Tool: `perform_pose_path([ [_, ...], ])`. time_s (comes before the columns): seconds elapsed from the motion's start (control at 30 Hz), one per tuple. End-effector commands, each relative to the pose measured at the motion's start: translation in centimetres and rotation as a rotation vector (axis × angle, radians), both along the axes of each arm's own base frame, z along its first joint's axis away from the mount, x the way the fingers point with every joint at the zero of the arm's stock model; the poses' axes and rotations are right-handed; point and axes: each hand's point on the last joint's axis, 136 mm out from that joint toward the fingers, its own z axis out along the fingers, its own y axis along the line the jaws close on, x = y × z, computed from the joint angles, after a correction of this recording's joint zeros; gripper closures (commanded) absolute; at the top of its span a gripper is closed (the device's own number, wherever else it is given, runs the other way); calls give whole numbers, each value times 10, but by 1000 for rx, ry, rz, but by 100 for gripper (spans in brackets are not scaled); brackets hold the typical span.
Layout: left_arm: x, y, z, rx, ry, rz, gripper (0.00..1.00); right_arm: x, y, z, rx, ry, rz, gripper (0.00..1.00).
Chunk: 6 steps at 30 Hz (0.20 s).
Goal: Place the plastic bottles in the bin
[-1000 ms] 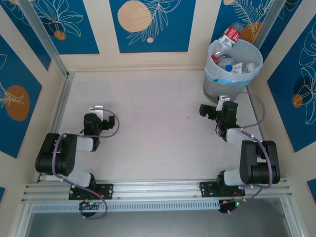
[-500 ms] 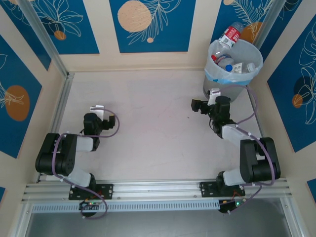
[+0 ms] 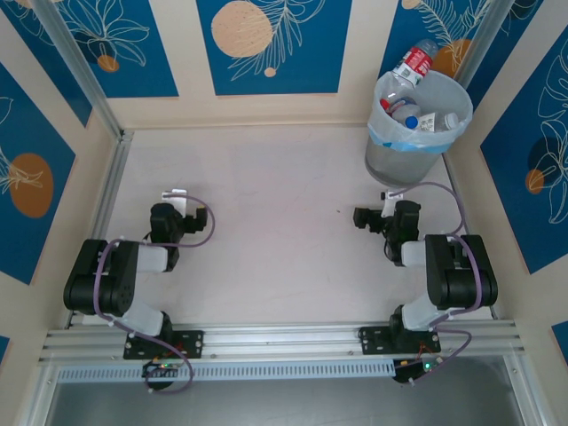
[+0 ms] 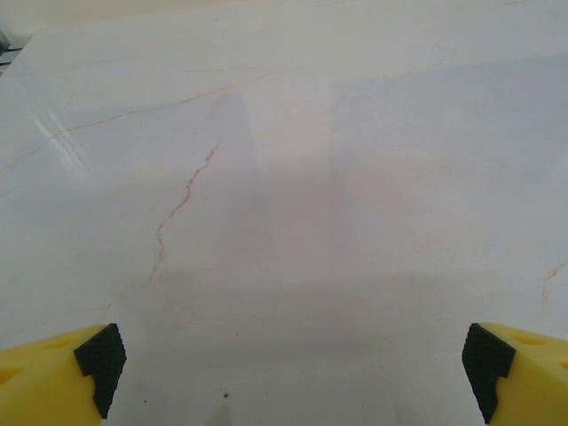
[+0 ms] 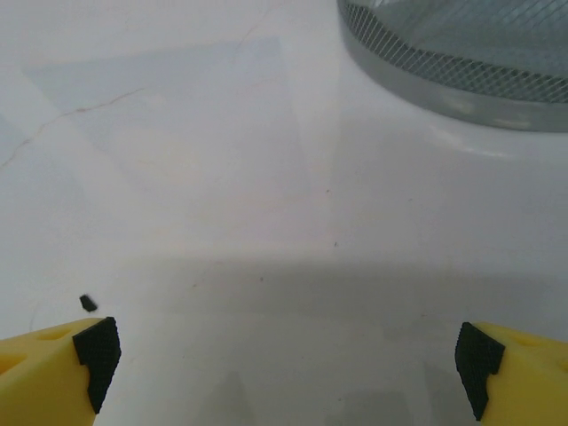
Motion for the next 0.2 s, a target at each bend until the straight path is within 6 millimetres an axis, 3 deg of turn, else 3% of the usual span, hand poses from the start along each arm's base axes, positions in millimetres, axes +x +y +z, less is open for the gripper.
perform_pose_path([
  [0.0, 8, -6, 13, -4, -41, -33, 1, 19, 11, 38, 1, -147, 51, 1],
  [0.17, 8, -7, 13, -4, -42, -33, 1, 19, 12, 38, -4, -145, 49, 1],
])
